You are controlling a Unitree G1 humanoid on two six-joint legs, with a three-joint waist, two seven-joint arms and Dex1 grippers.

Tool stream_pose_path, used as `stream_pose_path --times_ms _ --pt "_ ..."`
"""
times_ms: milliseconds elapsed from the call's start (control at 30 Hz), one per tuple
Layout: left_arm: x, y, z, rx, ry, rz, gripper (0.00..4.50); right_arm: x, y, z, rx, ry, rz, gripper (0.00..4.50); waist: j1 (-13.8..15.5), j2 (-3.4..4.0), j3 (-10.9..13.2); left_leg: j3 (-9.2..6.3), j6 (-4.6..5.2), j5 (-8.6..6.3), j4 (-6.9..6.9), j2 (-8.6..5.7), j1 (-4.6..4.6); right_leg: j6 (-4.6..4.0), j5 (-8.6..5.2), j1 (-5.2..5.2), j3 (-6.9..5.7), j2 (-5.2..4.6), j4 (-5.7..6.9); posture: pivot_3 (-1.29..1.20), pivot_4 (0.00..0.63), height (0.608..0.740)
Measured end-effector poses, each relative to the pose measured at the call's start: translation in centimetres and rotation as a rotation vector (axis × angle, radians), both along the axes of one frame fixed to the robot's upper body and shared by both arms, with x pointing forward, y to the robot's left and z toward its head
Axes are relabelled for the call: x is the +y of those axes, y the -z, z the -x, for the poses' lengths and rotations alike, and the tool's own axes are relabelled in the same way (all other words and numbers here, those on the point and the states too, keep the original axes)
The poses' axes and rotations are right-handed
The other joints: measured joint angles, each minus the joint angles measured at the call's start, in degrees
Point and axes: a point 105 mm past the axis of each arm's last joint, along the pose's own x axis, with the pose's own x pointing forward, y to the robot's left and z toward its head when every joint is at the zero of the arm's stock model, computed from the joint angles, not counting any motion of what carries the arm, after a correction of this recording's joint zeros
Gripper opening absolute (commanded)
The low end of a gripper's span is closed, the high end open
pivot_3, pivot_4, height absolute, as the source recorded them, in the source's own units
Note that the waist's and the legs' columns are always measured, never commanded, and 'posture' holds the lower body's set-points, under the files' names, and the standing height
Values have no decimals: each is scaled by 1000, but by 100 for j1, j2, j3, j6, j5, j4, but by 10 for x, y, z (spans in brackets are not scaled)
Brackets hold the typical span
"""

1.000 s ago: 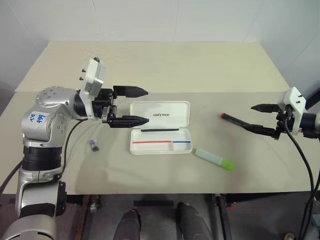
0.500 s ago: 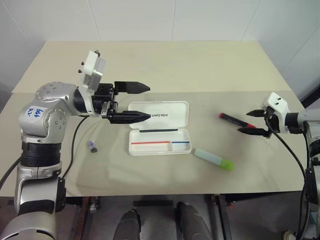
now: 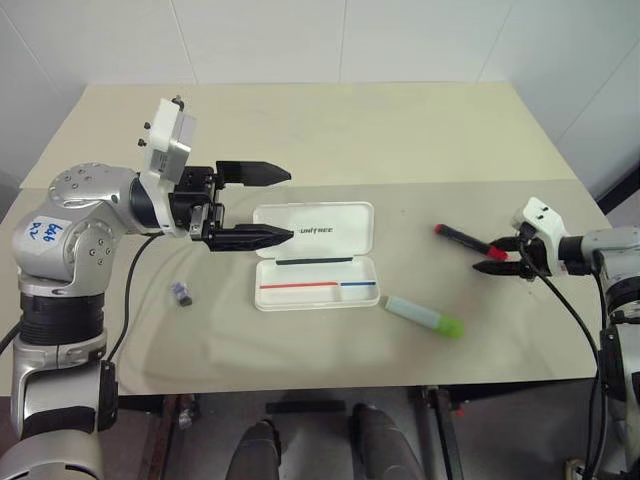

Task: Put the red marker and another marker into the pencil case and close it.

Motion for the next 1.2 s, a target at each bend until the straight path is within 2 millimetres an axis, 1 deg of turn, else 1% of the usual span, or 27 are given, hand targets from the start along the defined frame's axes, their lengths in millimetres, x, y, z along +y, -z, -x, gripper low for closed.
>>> stream_pose_path --times_ms 133,300,400,467,533,667,700,767,867,1000,1100,1200 --pt "2 -1 1 -2 -5 -8 4500 9 1 -2 5 -29 -26 631 -19 0 0 0 -1 1 2 0 7 0 0 0 3 1 13 0 150 740" --pt "1 -1 1 -10 2 -6 4500 14 1 -3 -8 -52 -24 594 -53 0 0 0 -2 1 2 0 10 -1 0 0 3 2 18 0 150 740" --pt "0 0 2 -17 12 -12 4500 22 1 -6 -32 -90 -19 594 -98 0 0 0 -2 2 3 0 10 0 0 0 5 2 20 0 150 740" --pt "0 4 2 -20 18 -20 4500 31 0 -7 -52 -126 -35 594 -135 0 0 1 -3 2 2 0 10 0 0 -1 6 2 22 0 150 740" --pt "5 13 0 -9 8 -37 4500 44 -8 -9 -99 -184 -73 594 -162 2 0 3 -4 2 0 0 11 0 0 -3 10 2 25 0 150 740" --pt "16 29 -3 27 -15 -54 4500 59 -32 -8 -201 -279 -107 594 -130 2 1 1 -3 2 1 0 8 2 -2 -3 9 2 26 0 150 740" --pt "19 32 -4 32 -19 -55 4500 64 -36 -4 -216 -311 -112 594 -117 2 1 0 -3 2 1 0 8 3 -2 -4 9 2 26 0 150 740" --pt "28 42 -6 53 -44 -68 4500 78 -43 9 -238 -391 -120 594 -61 2 1 -2 -2 1 -1 0 8 5 -9 -6 8 3 38 0 150 740" --pt "40 53 -7 76 -77 -85 4500 100 -45 34 -227 -490 -131 594 17 2 1 -2 -1 -2 2 -1 4 3 -13 -9 8 2 40 0 150 740" --pt "48 64 -4 92 -106 -101 4500 137 -55 61 -239 -607 -140 594 38 2 1 -2 1 -3 17 -2 5 0 -14 -7 8 1 46 0 150 740" --pt "52 72 -3 105 -127 -111 4500 159 -56 67 -245 -640 -145 594 29 -4 -3 -2 3 -4 31 -1 8 -6 -14 -6 8 2 51 0 150 740" --pt "55 78 -3 115 -149 -114 4500 183 -44 64 -216 -653 -157 594 23 -5 -3 -1 3 -3 34 -2 5 -8 -14 -6 9 0 49 0 150 740"
